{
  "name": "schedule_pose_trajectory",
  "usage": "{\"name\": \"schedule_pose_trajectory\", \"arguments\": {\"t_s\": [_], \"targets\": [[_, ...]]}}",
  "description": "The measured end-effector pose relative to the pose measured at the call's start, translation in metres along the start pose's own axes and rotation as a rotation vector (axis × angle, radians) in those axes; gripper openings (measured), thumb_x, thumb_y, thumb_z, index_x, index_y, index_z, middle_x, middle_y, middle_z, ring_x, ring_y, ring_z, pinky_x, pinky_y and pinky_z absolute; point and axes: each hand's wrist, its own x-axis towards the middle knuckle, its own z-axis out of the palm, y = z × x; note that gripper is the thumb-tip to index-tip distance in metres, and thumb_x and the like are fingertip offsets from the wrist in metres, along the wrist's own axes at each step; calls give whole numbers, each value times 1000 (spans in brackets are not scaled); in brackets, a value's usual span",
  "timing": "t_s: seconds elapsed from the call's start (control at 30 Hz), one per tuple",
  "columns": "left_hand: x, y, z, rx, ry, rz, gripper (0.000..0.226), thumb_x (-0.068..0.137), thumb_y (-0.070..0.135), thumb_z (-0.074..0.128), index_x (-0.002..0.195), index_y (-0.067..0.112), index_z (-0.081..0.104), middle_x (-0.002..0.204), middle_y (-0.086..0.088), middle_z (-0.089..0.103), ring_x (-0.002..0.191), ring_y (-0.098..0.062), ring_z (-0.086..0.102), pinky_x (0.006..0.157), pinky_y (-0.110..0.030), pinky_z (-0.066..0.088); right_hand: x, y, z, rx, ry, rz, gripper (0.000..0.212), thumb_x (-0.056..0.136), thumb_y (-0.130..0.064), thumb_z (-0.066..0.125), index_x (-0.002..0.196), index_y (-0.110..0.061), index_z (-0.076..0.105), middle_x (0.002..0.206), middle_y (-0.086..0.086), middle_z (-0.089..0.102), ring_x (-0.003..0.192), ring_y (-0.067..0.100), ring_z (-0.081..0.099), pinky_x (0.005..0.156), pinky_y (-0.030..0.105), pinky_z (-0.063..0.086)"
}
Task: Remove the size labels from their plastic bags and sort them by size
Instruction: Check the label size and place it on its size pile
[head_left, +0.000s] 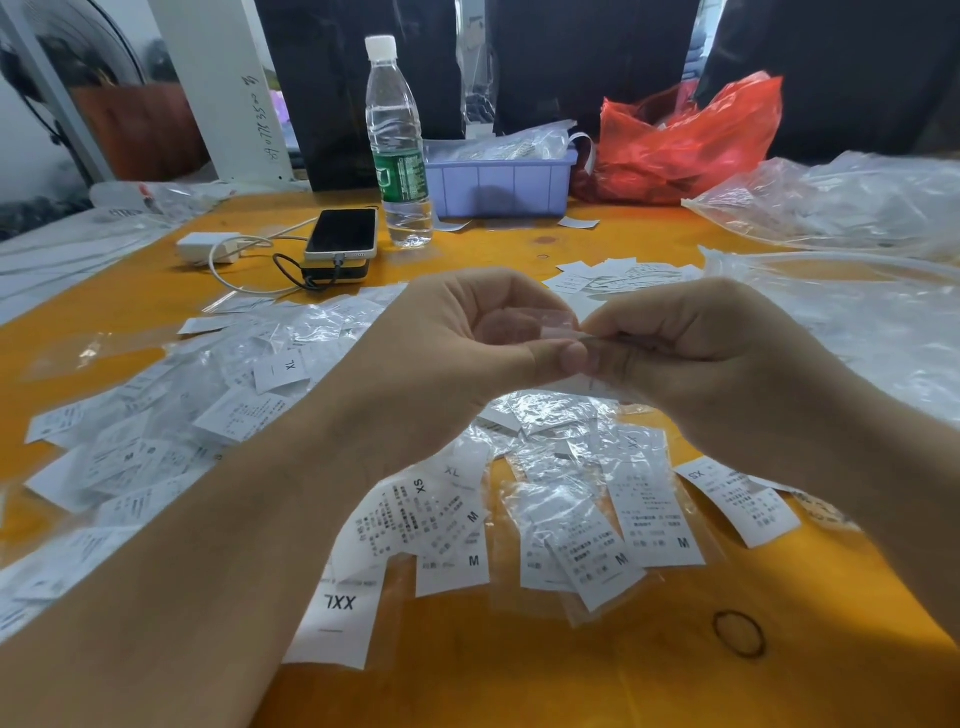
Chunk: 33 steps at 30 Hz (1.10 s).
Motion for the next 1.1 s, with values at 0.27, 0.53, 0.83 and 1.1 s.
{"name": "schedule_pose_trajectory", "arguments": {"t_s": [0.27, 0.53, 0.83, 1.1], "targets": [[0, 2, 1, 2, -5, 52, 27, 69, 11, 78, 93, 5, 67, 76, 2, 73, 71, -8, 68, 66, -15, 52, 0, 3, 4, 101, 22, 34, 25, 91, -28, 63, 72, -13, 70, 59, 11, 52, 52, 20, 41, 48, 25, 32], [1, -1, 3, 37, 12, 78, 20, 74, 5, 77, 91, 10, 69, 83, -6, 75, 77, -17, 72, 70, -22, 57, 2, 4, 4, 290, 45, 114, 26, 84, -41, 64, 77, -17, 72, 64, 14, 54, 56, 20, 45, 51, 34, 34], [0, 1, 0, 56, 48, 28, 32, 69, 18, 79, 98, 11, 69, 86, -4, 76, 78, -15, 72, 67, -18, 56, 2, 8, 3, 302, -25, 134, 14, 91, -20, 65, 81, -17, 74, 62, -3, 61, 59, 14, 55, 58, 27, 45], [2, -1, -2, 15, 80, 38, 30, 72, 4, 78, 101, 8, 68, 85, -4, 77, 78, -16, 73, 66, -17, 55, 4, 7, -3, 394, -4, 217, 16, 79, -31, 69, 78, -16, 73, 76, 13, 66, 59, 15, 54, 56, 25, 47]]}}
